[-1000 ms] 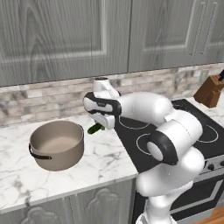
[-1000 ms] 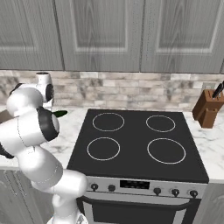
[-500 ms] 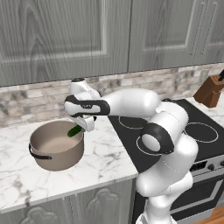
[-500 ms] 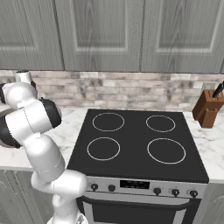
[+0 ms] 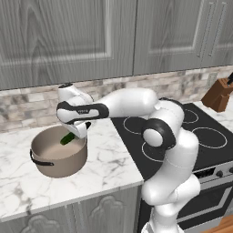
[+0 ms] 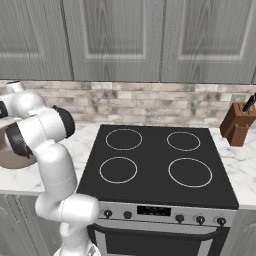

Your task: Turn on the sink faucet. Then move the cucumber from the counter to the sink. Turn off the sink. Move the vegetable from the sink to the pot next to the stove. Finally move the pot to the rear left burner.

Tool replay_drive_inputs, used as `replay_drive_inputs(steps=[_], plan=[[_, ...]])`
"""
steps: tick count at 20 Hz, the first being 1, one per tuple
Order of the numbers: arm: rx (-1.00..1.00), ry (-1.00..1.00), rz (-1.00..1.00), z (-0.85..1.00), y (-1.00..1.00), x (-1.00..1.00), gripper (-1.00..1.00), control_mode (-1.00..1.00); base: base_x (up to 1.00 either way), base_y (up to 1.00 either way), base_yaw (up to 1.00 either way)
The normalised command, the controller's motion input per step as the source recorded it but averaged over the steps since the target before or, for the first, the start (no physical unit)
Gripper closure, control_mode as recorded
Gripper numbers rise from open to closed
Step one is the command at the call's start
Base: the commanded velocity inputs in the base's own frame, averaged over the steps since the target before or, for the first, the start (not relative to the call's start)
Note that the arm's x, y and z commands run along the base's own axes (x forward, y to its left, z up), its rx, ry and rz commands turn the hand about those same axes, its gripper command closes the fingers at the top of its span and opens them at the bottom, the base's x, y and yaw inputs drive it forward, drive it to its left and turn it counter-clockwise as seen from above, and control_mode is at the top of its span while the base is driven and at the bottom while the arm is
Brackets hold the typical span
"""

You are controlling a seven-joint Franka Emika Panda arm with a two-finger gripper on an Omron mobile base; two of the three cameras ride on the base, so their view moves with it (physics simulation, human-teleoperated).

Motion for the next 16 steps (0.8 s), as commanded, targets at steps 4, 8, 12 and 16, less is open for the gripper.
replay_drive_inputs(steps=[4,8,12,16], plan=[[-0.02,0.02,0.0,-0.18,0.23,0.0,1.0,-1.0,0.0,0.0,0.0],[0.0,0.0,0.0,-0.18,0.28,0.0,1.0,-1.0,0.0,0.0,0.0],[0.0,0.0,0.0,-0.17,0.31,0.0,1.0,-1.0,0.0,0.0,0.0],[-0.01,0.01,0.0,-0.24,0.31,0.0,1.0,-1.0,0.0,0.0,0.0]])
